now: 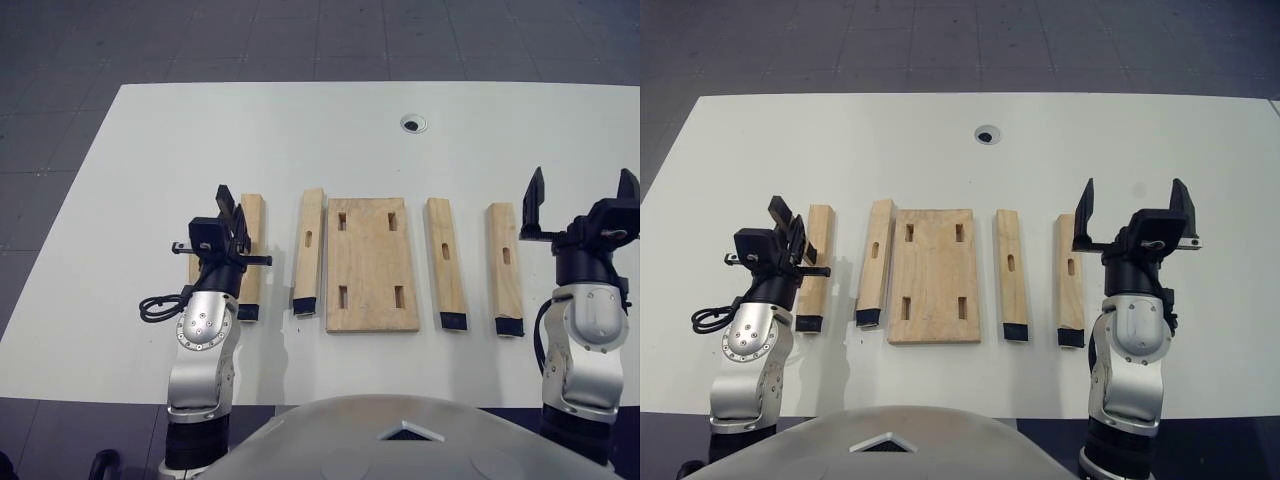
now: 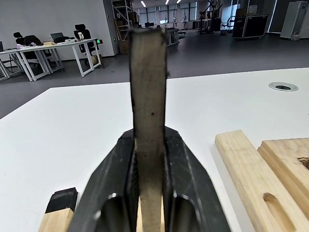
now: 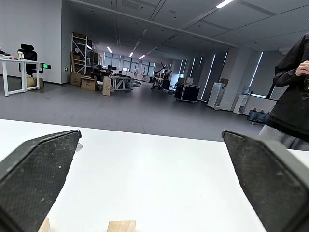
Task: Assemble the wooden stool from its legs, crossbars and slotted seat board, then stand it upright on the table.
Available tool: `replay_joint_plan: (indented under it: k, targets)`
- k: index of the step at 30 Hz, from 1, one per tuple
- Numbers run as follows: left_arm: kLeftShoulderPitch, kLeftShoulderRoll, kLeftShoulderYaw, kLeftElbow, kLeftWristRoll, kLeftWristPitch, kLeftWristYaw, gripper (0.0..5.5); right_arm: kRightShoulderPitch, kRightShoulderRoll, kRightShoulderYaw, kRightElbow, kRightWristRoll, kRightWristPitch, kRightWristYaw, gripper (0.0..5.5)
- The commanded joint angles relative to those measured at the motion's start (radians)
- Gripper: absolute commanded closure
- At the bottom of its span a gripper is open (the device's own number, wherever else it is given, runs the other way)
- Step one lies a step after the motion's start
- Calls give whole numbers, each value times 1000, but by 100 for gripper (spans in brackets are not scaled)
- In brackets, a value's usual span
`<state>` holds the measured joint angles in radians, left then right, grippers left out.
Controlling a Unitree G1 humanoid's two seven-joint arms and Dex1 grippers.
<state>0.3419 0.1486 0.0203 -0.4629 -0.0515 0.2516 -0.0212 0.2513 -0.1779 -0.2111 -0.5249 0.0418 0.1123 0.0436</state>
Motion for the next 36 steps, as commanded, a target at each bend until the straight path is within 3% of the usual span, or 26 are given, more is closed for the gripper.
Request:
replay_joint_plan:
  k: [1,16,29,36]
  targets:
    - [62,-21,8,106,-25,135,-8,508,-3,8,4,-33,-2,18,-4,10]
    - [62,-69,45,252,-3,160,57,508,-1,12,12,-56,-1,25,-3,10]
    - [79,-63,1,118,97,19,41,508,7,13,19,-56,-4,28,-5,10]
    - [69,-91,33,-2,74,-38,46,508,12,14,24,-54,-8,27,-6,10]
